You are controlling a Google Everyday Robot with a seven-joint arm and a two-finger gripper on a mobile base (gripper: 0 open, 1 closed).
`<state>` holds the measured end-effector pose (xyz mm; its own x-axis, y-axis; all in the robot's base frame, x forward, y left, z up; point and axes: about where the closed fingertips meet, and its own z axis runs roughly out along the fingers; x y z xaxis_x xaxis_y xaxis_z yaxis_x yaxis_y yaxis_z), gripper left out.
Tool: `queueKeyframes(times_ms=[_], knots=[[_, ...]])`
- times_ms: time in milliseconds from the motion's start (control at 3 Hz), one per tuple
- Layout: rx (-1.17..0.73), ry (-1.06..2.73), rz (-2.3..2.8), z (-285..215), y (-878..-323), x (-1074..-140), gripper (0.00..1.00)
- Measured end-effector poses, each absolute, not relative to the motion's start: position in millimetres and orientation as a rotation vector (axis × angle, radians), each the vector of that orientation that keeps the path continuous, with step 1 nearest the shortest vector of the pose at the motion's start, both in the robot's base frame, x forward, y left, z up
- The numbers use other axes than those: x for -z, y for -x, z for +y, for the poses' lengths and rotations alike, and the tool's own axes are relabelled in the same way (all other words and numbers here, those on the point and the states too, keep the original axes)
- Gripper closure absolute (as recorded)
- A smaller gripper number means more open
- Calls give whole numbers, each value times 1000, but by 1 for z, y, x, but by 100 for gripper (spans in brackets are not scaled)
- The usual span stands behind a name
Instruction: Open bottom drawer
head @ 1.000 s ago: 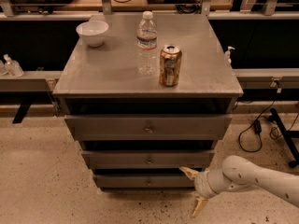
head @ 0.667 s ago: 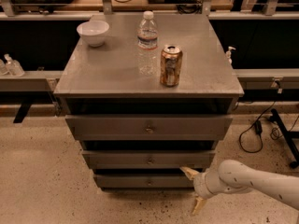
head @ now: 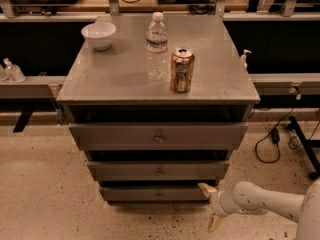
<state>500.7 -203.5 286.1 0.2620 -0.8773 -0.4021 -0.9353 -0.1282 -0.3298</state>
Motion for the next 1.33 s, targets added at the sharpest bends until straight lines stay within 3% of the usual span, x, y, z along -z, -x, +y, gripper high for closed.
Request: queueKeyframes(times_ms=[1333], knots=[[-268, 2086, 1559, -185, -509, -213, 0]])
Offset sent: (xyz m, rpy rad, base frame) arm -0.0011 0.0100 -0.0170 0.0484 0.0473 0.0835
